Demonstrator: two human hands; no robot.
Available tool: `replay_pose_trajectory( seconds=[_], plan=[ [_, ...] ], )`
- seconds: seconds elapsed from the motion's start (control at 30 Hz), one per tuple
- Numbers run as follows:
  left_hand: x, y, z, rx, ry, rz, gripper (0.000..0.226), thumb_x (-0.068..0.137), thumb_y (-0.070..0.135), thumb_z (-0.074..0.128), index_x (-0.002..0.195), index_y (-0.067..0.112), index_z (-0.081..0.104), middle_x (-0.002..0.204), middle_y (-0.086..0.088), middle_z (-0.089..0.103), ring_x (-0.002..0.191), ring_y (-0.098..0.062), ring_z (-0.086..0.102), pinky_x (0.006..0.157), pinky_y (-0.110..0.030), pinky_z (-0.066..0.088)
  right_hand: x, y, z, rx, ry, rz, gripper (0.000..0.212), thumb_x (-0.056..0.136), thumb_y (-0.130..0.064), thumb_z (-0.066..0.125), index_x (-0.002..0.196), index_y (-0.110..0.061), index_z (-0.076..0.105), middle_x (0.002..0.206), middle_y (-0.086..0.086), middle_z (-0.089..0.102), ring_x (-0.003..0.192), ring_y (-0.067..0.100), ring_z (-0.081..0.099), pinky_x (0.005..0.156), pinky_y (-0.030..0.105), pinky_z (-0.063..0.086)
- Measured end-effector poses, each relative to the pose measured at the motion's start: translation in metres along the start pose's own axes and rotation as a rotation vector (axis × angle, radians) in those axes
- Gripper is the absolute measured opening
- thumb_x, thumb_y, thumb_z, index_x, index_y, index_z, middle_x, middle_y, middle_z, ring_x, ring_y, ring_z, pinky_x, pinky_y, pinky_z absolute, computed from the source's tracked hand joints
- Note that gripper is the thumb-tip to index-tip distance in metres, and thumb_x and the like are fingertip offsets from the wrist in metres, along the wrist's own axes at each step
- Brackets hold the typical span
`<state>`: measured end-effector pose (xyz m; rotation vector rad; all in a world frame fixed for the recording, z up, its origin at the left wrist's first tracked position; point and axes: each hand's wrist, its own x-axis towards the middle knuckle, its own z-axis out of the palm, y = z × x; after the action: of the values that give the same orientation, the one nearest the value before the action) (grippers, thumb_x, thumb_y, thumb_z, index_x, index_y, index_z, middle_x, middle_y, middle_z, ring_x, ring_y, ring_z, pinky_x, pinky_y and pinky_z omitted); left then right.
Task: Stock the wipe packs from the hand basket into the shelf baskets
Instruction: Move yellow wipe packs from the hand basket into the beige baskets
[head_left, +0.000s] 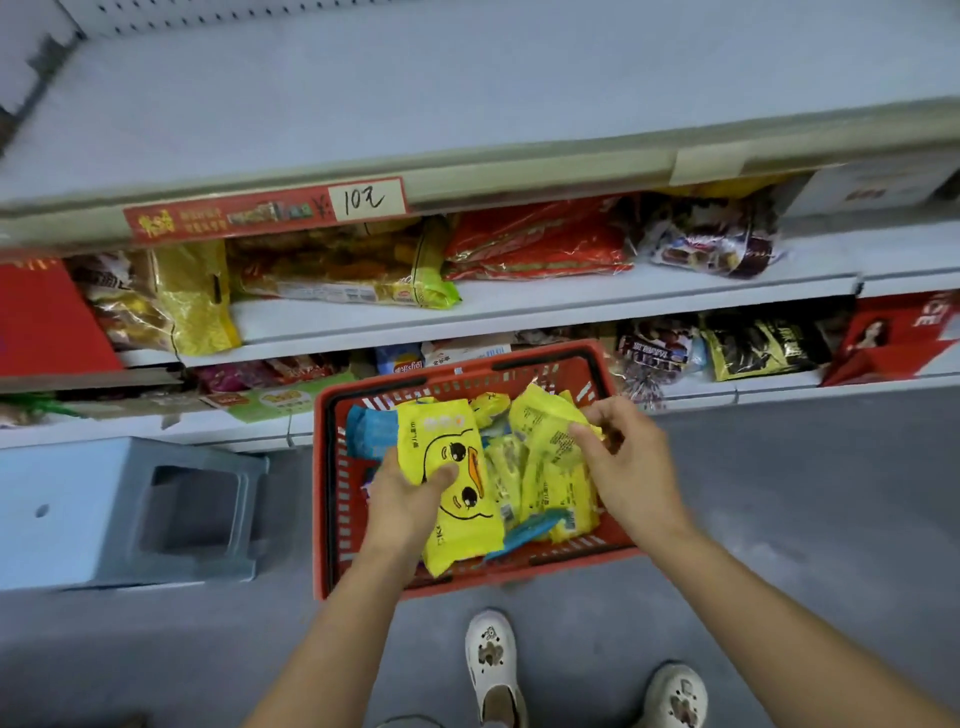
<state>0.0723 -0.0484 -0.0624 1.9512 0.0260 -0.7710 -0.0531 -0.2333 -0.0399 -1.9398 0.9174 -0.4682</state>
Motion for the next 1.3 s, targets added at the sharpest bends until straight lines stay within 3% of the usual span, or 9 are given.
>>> replay_pose_trajectory(
  seconds=[0.13, 0.23, 0.4, 0.7, 0.77, 0.8, 0.83, 0.93, 1.3],
  plan=[
    [-0.052, 0.05, 0.064, -0.307, -0.095, -0.124, 0.033, 0.09, 0.047, 0.061, 0.119, 0.032, 0.061, 0.119, 0.001, 0.069, 0.11, -0.024, 0.065, 0.095, -0.054, 0.05, -0.029, -0.03, -0.038, -0.075, 0.092, -0.28, 0.023, 0.076, -0.014, 0.076, 0.08, -0.024, 0.055, 0.099, -0.012, 0.068, 0.088, 0.009, 0.06, 0.071, 0.03, 0.05],
    [-0.079, 0.079, 0.107, -0.492, -0.197, -0.2, 0.095, 0.058, 0.091, 0.057, 0.134, 0.035, 0.053, 0.139, 0.002, 0.056, 0.127, -0.024, 0.053, 0.105, -0.053, 0.041, -0.047, -0.028, -0.069, -0.231, 0.138, -0.568, 0.019, 0.069, -0.006, 0.07, 0.076, -0.019, 0.058, 0.108, -0.013, 0.069, 0.087, 0.012, 0.055, 0.068, 0.025, 0.047],
    [-0.148, 0.135, 0.165, -0.461, -0.153, 0.02, 0.06, 0.086, 0.055, 0.062, 0.135, 0.029, 0.039, 0.124, 0.003, 0.057, 0.114, -0.02, 0.059, 0.098, -0.038, 0.047, -0.057, -0.016, -0.146, -0.304, 0.121, -0.841, 0.007, 0.085, -0.017, 0.064, 0.081, -0.014, 0.068, 0.12, -0.008, 0.066, 0.082, 0.02, 0.053, 0.071, 0.032, 0.044],
    [-0.204, 0.191, 0.256, -0.348, -0.189, 0.237, 0.042, 0.094, 0.055, 0.048, 0.121, 0.027, 0.064, 0.114, 0.003, 0.071, 0.107, -0.022, 0.066, 0.096, -0.049, 0.051, -0.022, 0.017, -0.338, 0.278, 0.212, 0.112, 0.051, 0.097, -0.047, 0.042, 0.108, -0.001, 0.059, 0.105, 0.007, 0.062, 0.09, 0.016, 0.054, 0.075, 0.027, 0.042],
    [-0.214, 0.202, 0.275, -0.342, -0.238, 0.277, 0.04, 0.095, 0.054, 0.048, 0.119, 0.026, 0.065, 0.109, 0.001, 0.074, 0.103, -0.024, 0.069, 0.092, -0.051, 0.054, -0.011, 0.021, -0.362, 0.325, 0.139, 0.157, 0.062, 0.097, -0.047, 0.044, 0.104, 0.013, 0.055, 0.099, 0.03, 0.061, 0.078, 0.024, 0.055, 0.065, 0.035, 0.046],
    [-0.218, 0.209, 0.283, -0.339, -0.251, 0.304, 0.038, 0.097, 0.05, 0.047, 0.119, 0.025, 0.065, 0.106, 0.0, 0.075, 0.099, -0.024, 0.071, 0.087, -0.049, 0.056, -0.008, 0.021, -0.373, 0.359, 0.146, 0.163, 0.06, 0.097, -0.043, 0.047, 0.102, 0.016, 0.055, 0.121, 0.008, 0.041, 0.075, 0.032, 0.054, 0.059, 0.037, 0.047],
    [-0.221, 0.216, 0.29, -0.334, -0.255, 0.334, 0.036, 0.098, 0.046, 0.046, 0.119, 0.024, 0.066, 0.104, 0.0, 0.075, 0.096, -0.022, 0.072, 0.083, -0.044, 0.059, -0.004, 0.021, -0.382, 0.408, 0.163, 0.175, 0.056, 0.097, -0.038, 0.049, 0.095, 0.018, 0.055, 0.077, 0.007, 0.043, 0.067, 0.034, 0.05, 0.05, 0.035, 0.046],
    [-0.219, 0.238, 0.311, -0.284, -0.252, 0.418, 0.031, 0.099, 0.043, 0.049, 0.118, 0.027, 0.067, 0.107, 0.003, 0.074, 0.102, -0.021, 0.07, 0.088, -0.044, 0.056, 0.012, 0.025, -0.404, 0.541, 0.222, 0.216, 0.047, 0.097, -0.029, 0.052, 0.085, 0.016, 0.056, 0.066, 0.015, 0.051, 0.055, 0.024, 0.043, 0.042, 0.027, 0.037],
    [-0.153, 0.342, 0.388, -0.304, -0.272, 0.374, 0.033, 0.092, 0.042, 0.059, 0.109, 0.016, 0.067, 0.097, -0.007, 0.076, 0.087, -0.026, 0.073, 0.077, -0.044, 0.06, 0.132, 0.032, -0.474, 0.678, 0.006, 0.236, 0.03, 0.085, -0.033, 0.068, 0.1, -0.007, 0.071, 0.096, 0.013, 0.072, 0.073, 0.021, 0.064, 0.045, 0.026, 0.051]
  ],
)
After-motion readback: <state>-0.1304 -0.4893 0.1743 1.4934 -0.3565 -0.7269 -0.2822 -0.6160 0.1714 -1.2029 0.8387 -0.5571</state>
